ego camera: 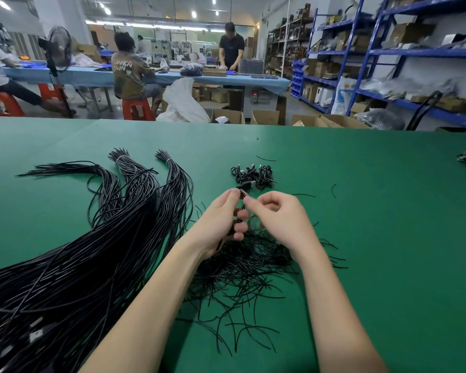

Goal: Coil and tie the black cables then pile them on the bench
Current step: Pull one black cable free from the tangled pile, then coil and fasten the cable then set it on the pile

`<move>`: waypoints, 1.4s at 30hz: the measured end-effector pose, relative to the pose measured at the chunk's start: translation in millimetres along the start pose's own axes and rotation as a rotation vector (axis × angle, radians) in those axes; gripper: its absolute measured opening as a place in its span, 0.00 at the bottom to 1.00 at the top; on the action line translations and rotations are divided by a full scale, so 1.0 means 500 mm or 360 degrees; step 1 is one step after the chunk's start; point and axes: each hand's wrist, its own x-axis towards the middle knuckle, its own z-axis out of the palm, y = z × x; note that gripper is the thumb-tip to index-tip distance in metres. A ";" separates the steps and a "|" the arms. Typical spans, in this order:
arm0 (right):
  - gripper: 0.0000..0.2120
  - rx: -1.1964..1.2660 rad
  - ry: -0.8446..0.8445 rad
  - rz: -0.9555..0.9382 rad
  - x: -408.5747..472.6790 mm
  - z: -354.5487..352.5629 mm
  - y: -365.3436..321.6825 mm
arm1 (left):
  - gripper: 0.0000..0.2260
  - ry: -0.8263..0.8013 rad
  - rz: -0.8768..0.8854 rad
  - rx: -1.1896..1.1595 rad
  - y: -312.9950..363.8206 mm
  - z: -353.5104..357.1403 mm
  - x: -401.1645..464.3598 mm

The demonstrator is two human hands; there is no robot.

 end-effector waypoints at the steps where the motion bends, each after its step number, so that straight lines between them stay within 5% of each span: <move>1: 0.14 0.0117 0.0029 0.0034 0.003 0.000 0.002 | 0.13 -0.0039 -0.0015 0.0068 -0.001 -0.001 -0.002; 10: 0.05 0.0740 -0.0016 0.0204 0.021 0.001 0.024 | 0.19 -0.0315 -0.0071 0.0487 -0.003 -0.003 -0.007; 18: 0.07 0.1082 0.0081 0.0369 0.026 0.026 0.021 | 0.14 -0.0463 -0.0200 -0.0059 0.000 -0.001 -0.007; 22: 0.14 0.0683 -0.0033 0.0359 0.024 0.015 0.020 | 0.15 -0.0117 -0.0152 -0.0300 -0.004 -0.001 0.008; 26: 0.17 0.0354 -0.0439 0.0227 0.012 0.009 0.018 | 0.17 0.0210 0.0060 -0.0380 -0.011 -0.012 0.030; 33: 0.03 -0.0168 -0.0426 -0.0175 0.005 0.051 0.014 | 0.17 0.0131 0.0056 -0.0269 -0.012 -0.012 0.018; 42: 0.12 -0.0193 -0.0543 -0.0164 0.006 0.046 0.019 | 0.24 -0.0119 0.0075 0.0200 -0.005 -0.028 0.016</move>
